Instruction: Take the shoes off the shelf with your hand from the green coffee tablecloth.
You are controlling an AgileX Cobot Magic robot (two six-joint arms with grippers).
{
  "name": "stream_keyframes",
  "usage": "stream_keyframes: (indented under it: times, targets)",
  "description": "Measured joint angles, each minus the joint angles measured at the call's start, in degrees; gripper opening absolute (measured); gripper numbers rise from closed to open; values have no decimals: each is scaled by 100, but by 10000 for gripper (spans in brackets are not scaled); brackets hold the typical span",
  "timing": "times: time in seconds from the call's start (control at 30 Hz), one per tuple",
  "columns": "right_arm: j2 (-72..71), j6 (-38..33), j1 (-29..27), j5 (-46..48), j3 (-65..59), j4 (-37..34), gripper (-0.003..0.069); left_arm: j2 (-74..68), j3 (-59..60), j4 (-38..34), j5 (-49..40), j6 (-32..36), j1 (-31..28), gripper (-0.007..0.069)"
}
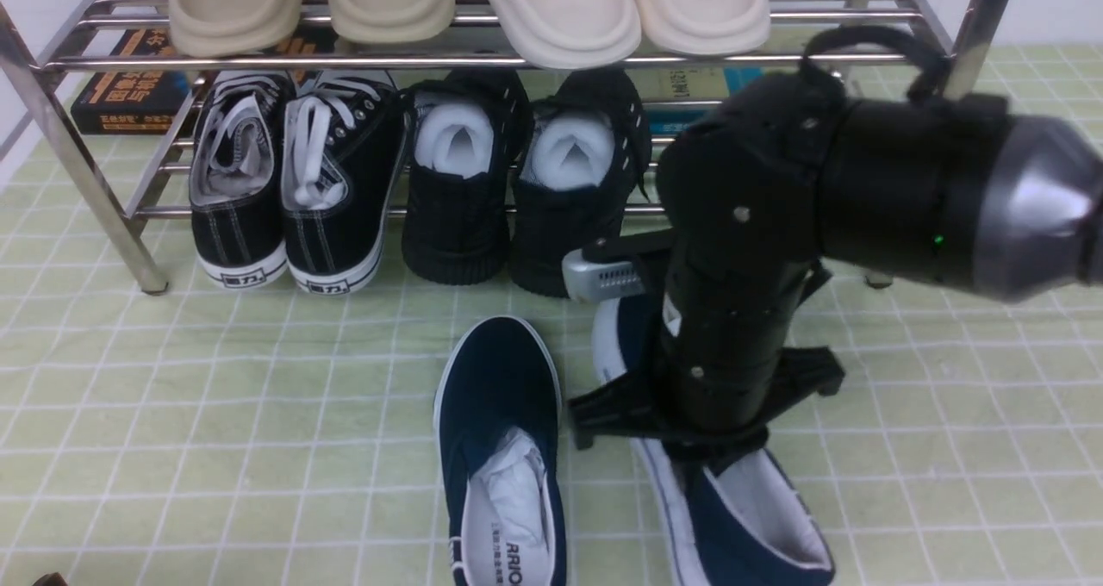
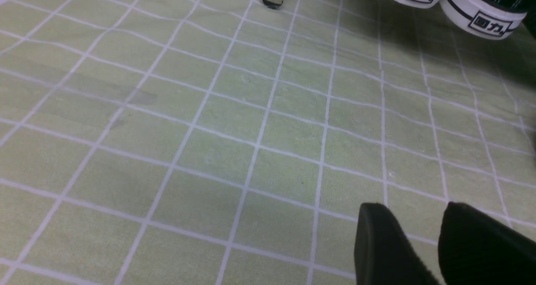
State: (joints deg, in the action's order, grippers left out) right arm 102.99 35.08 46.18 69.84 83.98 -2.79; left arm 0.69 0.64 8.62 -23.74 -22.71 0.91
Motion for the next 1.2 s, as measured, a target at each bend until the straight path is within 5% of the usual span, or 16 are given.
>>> stream_keyframes:
  times: [0.3,0.9,1.2]
  targets:
    - [89,0,0,-191,6,349,43,0,0,0,0,0,0,242]
    - [717,5,19,-517,35,-33,47,0,0,0,0,0,0,242]
    - [732,5,19,-1470,35,-266,57,0,0,0,0,0,0,242]
